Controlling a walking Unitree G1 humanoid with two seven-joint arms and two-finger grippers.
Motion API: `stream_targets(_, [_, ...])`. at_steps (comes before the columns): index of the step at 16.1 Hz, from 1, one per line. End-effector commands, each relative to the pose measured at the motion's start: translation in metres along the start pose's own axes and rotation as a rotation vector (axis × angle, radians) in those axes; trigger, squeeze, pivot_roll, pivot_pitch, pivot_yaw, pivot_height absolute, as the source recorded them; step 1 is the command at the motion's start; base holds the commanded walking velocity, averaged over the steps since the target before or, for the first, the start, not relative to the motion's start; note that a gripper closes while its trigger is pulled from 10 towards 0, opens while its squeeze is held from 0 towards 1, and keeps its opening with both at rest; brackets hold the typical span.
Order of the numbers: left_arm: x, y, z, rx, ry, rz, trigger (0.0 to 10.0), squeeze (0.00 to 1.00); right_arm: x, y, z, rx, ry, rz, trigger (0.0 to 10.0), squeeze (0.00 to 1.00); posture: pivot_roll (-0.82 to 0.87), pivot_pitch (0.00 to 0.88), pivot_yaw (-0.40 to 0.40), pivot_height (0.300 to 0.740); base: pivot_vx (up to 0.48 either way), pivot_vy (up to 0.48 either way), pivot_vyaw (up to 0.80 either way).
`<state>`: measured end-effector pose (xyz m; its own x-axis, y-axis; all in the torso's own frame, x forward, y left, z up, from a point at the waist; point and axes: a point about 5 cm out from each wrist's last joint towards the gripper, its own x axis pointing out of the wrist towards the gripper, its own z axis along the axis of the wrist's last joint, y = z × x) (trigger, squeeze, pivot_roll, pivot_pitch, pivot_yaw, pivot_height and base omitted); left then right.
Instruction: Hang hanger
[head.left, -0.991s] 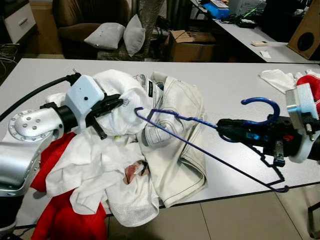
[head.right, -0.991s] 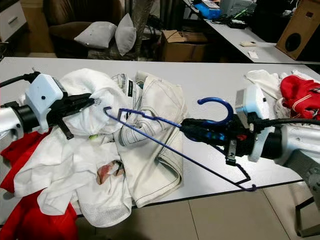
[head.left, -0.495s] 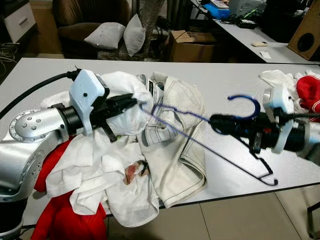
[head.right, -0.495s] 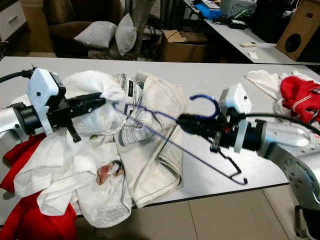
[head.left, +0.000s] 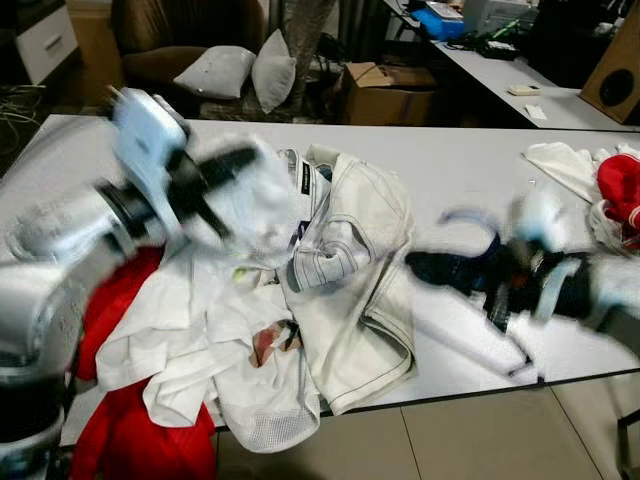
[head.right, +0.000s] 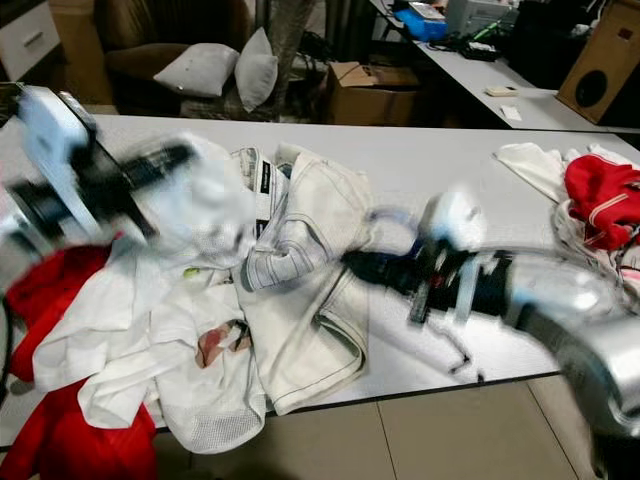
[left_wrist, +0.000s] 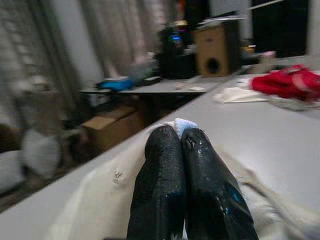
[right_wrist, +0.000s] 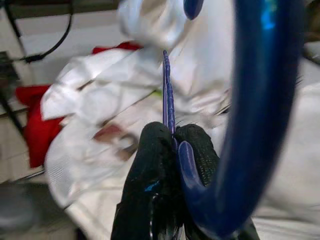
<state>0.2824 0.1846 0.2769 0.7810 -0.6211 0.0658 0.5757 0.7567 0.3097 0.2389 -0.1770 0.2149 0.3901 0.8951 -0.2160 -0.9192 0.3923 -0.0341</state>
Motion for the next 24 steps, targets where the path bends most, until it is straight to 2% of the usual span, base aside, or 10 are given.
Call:
stream_targets(1, [0.000, 0.008, 0.000, 0.039, 0.012, 0.069, 0.0, 0.00, -0.003, 0.002, 0.004, -0.033, 0.021, 0.003, 10.0, 0.00, 0.09, 0.000, -0.074, 0.740, 0.000, 0.000, 0.00])
stream_targets(4, [-0.005, 0.027, -0.001, 0.151, 0.063, 0.199, 0.0, 0.00, -0.013, 0.009, 0.014, -0.033, -0.011, 0.035, 10.0, 0.00, 0.09, 0.000, -0.076, 0.740, 0.000, 0.000, 0.00])
stream_targets(5, [-0.005, 0.025, -0.004, 0.185, 0.090, 0.160, 0.0, 0.00, -0.023, 0.007, 0.022, -0.038, -0.049, 0.016, 10.0, 0.00, 0.09, 0.000, -0.075, 0.740, 0.000, 0.000, 0.00])
stream_targets(9, [0.002, 0.014, -0.009, 0.110, 0.069, 0.105, 0.0, 0.00, -0.033, 0.002, 0.028, -0.048, -0.056, -0.028, 10.0, 0.00, 0.08, 0.000, -0.064, 0.740, 0.000, 0.000, 0.00])
stream_targets(11, [0.007, 0.006, -0.005, 0.089, 0.029, 0.031, 0.0, 0.00, -0.025, 0.000, 0.024, -0.045, -0.058, -0.069, 10.0, 0.00, 0.08, 0.000, -0.063, 0.740, 0.000, 0.000, 0.00])
stream_targets(15, [0.009, -0.013, -0.010, 0.103, 0.061, -0.111, 0.0, 0.00, -0.011, -0.005, 0.026, -0.036, -0.105, -0.055, 10.0, 0.00, 0.09, 0.000, -0.064, 0.740, 0.000, 0.000, 0.00])
stream_targets(19, [0.012, -0.018, -0.012, 0.099, 0.070, -0.117, 0.0, 0.00, -0.003, -0.007, 0.027, -0.031, -0.119, -0.037, 10.0, 0.00, 0.10, 0.000, -0.073, 0.740, 0.000, 0.000, 0.00])
stream_targets(21, [0.015, -0.029, -0.007, 0.056, 0.027, -0.172, 0.0, 0.00, 0.009, -0.014, 0.023, 0.006, -0.127, -0.089, 10.0, 0.00, 0.09, 0.000, -0.072, 0.740, 0.000, 0.000, 0.00])
stream_targets(22, [0.016, -0.028, -0.004, 0.046, 0.007, -0.157, 0.0, 0.00, 0.013, -0.013, 0.020, 0.030, -0.125, -0.088, 10.0, 0.00, 0.09, 0.000, -0.073, 0.740, 0.000, 0.000, 0.00])
stream_targets(24, [0.017, -0.021, 0.011, -0.006, -0.087, -0.105, 0.0, 0.00, 0.023, 0.000, -0.003, 0.073, -0.037, -0.036, 10.0, 0.00, 0.09, 0.000, -0.074, 0.740, 0.000, 0.000, 0.00])
